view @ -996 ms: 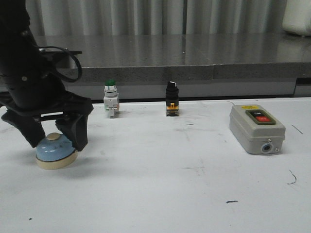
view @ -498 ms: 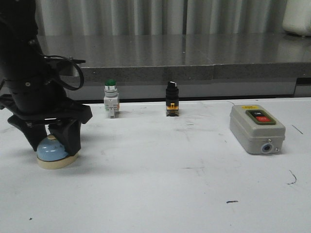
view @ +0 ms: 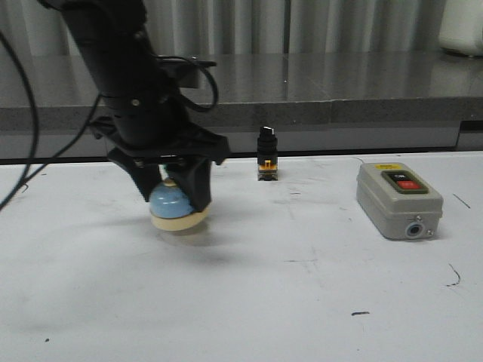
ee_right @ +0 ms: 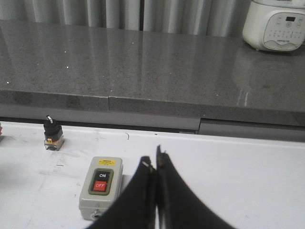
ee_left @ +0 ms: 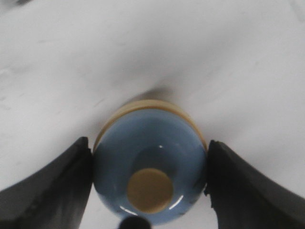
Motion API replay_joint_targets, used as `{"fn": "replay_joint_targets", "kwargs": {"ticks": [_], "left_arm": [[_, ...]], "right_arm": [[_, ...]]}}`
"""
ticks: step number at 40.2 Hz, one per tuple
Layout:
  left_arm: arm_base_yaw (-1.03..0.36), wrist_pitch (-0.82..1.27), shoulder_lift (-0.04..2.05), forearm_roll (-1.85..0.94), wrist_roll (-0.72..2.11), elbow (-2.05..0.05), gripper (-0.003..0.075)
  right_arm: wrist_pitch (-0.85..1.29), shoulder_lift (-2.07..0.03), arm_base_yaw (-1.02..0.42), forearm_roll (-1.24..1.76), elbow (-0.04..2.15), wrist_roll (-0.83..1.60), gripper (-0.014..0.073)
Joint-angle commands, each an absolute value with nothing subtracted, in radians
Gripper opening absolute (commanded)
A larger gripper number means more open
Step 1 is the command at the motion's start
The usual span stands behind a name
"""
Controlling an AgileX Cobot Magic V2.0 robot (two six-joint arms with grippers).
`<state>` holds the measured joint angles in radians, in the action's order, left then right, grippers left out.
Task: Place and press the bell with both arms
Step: 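Carry the bell with the left gripper toward the table center, then open the left gripper, release the bell, and lift away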
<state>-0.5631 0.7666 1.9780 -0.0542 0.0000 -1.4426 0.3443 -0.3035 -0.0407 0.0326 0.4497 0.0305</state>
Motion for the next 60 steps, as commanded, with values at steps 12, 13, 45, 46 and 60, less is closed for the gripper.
{"fn": "replay_joint_targets", "kwargs": {"ticks": [12, 13, 45, 46, 60], "left_arm": [[-0.644, 0.8, 2.017, -0.039, -0.006, -1.567, 0.0275], [-0.644, 0.8, 2.017, -0.034, -0.006, -1.567, 0.0304], [-0.542, 0.789, 1.747, 0.0, -0.006, -1.475, 0.0273], [-0.527, 0.784, 1.726, 0.0, -0.006, -1.457, 0.0221], [-0.31, 0.66, 1.373, -0.071, -0.012, -1.023, -0.002]], "right_arm": [[0.259, -0.318, -0.035, 0.034, 0.488, 0.033, -0.0069], [0.259, -0.318, -0.035, 0.034, 0.488, 0.033, -0.0069], [0.259, -0.318, -0.035, 0.034, 0.488, 0.033, -0.0069], [0.259, -0.318, -0.035, 0.034, 0.488, 0.033, -0.0069], [0.259, -0.318, -0.035, 0.034, 0.488, 0.033, -0.0069]]}}
